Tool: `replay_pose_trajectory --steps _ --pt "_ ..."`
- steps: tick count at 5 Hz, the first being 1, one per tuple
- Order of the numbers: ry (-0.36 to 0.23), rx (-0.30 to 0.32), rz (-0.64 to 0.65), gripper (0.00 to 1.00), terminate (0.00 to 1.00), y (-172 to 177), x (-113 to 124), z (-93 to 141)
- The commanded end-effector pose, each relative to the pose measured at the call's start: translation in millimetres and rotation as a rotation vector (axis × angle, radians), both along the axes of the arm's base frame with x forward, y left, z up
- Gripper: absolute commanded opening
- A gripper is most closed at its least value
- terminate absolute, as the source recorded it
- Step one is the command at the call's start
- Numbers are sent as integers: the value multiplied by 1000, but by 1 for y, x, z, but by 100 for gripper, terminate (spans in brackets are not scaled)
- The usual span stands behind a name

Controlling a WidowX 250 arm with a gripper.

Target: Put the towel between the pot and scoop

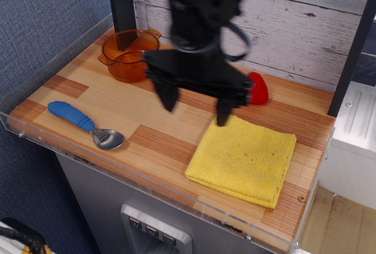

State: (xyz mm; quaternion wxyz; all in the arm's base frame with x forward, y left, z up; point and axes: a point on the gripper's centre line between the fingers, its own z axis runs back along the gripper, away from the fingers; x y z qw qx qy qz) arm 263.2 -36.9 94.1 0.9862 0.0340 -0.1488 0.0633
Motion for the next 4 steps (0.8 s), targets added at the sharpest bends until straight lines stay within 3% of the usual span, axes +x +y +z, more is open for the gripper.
replay_pose_trajectory --steps 1,2,4 --pt "33 -20 3 100 0 -24 21 -12" --pt "81 -19 1 100 0 -31 20 -30" --pt "42 42 37 100 0 -36 23 -53"
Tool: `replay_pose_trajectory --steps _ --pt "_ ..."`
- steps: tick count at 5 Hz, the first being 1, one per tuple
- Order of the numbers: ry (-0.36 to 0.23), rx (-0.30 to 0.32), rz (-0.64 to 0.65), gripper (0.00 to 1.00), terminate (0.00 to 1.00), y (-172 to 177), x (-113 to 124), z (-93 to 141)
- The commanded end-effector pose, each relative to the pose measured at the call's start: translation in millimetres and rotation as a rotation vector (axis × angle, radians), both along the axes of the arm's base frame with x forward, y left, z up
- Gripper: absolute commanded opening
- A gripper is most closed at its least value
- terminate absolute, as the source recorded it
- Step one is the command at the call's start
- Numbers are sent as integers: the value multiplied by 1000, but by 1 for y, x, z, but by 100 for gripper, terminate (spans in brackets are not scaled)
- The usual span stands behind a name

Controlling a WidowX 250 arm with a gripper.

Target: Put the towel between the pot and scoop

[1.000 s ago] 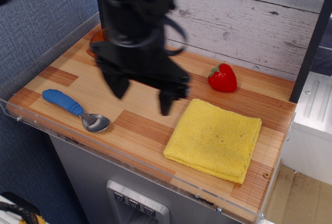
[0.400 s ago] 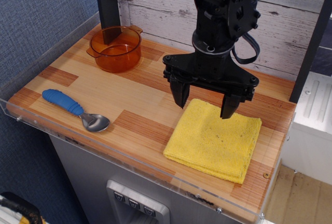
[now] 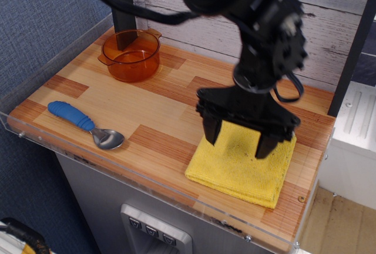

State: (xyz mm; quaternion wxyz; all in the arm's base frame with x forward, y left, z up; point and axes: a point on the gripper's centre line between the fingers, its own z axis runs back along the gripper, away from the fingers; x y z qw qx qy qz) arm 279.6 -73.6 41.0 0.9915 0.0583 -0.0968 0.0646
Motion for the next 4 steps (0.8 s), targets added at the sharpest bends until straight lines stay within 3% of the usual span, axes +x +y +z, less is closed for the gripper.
replay_pose_trajectory --steps 1,2,3,4 --pt "-54 -2 23 100 0 2 7 -13" --pt "-36 -4 38 100 0 10 4 -15" --pt "6 -46 12 100 0 18 2 -17" --pt "17 -66 -59 100 0 28 3 -21"
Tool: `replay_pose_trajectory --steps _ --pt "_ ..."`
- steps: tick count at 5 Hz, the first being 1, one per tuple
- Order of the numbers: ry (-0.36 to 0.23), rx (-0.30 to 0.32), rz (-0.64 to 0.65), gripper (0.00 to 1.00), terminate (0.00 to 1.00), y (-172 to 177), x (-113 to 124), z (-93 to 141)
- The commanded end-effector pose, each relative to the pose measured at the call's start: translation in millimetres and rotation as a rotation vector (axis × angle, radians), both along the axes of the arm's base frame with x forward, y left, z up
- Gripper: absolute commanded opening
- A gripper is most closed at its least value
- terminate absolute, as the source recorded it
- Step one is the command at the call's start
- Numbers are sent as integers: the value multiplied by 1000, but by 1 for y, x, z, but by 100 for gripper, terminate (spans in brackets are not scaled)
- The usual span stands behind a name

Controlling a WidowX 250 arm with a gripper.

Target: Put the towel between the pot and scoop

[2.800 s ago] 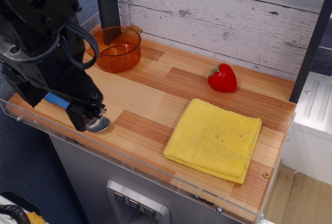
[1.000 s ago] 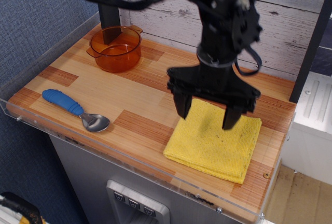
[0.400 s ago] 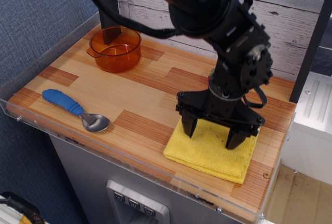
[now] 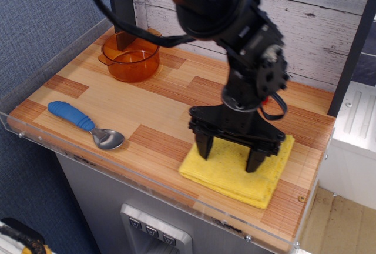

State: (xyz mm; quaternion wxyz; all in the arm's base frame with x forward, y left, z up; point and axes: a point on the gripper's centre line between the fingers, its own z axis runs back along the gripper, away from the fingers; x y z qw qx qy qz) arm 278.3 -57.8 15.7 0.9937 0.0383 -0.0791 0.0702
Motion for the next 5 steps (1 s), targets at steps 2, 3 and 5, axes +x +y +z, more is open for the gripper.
replay_pose_trajectory --steps 2,3,5 --pt "-31 -21 -190 100 0 19 16 0" --pt "-14 4 -240 100 0 28 22 -2" --pt "-9 12 -147 100 0 71 24 2"
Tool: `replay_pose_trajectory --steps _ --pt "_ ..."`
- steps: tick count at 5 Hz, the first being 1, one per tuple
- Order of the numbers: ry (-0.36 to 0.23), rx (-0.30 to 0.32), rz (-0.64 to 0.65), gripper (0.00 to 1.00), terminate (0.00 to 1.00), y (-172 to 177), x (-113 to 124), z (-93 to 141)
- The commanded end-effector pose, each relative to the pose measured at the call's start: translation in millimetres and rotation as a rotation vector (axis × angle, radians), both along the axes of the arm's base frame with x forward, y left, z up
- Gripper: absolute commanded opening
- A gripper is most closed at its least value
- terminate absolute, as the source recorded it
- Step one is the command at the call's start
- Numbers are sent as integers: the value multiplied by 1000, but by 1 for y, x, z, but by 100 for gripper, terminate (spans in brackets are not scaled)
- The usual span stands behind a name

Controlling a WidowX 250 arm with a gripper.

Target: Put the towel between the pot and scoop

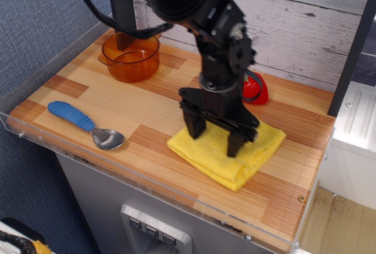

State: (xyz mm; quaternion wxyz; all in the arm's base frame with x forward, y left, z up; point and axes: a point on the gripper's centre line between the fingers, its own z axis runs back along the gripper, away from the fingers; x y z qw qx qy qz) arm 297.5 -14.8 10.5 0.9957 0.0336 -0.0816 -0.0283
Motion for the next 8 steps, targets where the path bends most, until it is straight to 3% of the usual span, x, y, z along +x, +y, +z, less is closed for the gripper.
replay_pose_trajectory --steps 1,6,8 --pt "-5 9 69 100 0 42 6 7" --pt "-33 47 106 100 0 99 9 9" --pt "-71 34 114 100 0 100 8 23"
